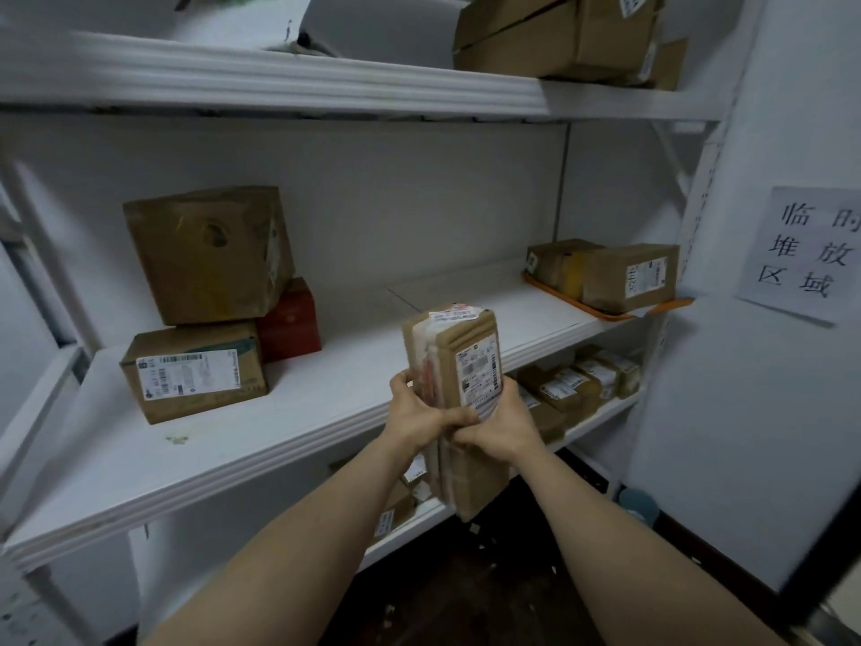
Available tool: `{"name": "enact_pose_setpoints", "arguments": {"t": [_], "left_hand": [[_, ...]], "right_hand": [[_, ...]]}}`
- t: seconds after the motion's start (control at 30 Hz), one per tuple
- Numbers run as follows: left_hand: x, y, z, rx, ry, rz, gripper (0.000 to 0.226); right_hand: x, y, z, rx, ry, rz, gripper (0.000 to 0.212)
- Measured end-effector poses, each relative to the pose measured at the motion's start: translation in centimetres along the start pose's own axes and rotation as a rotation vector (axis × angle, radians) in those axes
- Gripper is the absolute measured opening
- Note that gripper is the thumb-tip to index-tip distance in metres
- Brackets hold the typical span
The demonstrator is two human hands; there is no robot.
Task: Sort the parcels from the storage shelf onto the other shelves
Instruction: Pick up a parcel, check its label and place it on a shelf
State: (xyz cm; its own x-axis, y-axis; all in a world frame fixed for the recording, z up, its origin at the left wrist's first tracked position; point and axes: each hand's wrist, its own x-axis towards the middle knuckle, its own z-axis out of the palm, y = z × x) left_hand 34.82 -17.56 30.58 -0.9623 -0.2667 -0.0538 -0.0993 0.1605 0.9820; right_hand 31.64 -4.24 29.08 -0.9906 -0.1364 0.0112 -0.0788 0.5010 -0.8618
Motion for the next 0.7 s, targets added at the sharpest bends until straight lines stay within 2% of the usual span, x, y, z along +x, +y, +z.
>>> {"name": "enact_pose_setpoints", "arguments": {"t": [0.07, 0.13, 0.2, 0.3, 0.5, 0.6, 0.63, 0.7], "left_hand": [[-0.1, 0.3, -0.4, -0.061, -0.074, -0.053, 0.090], [-0.4, 0.6, -0.9, -0.044, -0.144, -0.094, 0.060], [-0.4, 0.3, -1.3, -0.030, -0.157, -0.161, 0.038], [-0.2, -0.3, -1.7, -0.056, -0.298, -0.269, 0.029], [0.4, -1.1, -2.6, -0.106, -0.546, -0.339, 0.037], [0.7, -1.2, -2.7, 0.054, -0.532, -0.342, 0.073], [0.6, -1.2, -2.5, 0.111, -0.509, -0.332, 0.077], [0.5, -1.2, -2.1, 0.186, -0.415, -0.296, 0.067]], "right_hand": [[0.3, 0.6, -0.1, 0.192, -0.012, 0.049, 0.086], [0.2, 0.9, -0.4, 0.394, -0.050, 0.122, 0.065], [0.1, 1.3, -0.7, 0.555, -0.103, 0.203, 0.060], [0.0, 1.5, -0.8, 0.729, -0.131, 0.250, 0.053], [-0.1, 1.8, -1.2, 0.929, -0.197, 0.304, 0.027], [0.1, 1.8, -1.3, 0.978, -0.190, 0.302, 0.016], [0.2, 1.8, -1.3, 0.961, -0.189, 0.301, 0.017], [0.4, 1.6, -1.1, 0.909, -0.173, 0.318, 0.020]]}}
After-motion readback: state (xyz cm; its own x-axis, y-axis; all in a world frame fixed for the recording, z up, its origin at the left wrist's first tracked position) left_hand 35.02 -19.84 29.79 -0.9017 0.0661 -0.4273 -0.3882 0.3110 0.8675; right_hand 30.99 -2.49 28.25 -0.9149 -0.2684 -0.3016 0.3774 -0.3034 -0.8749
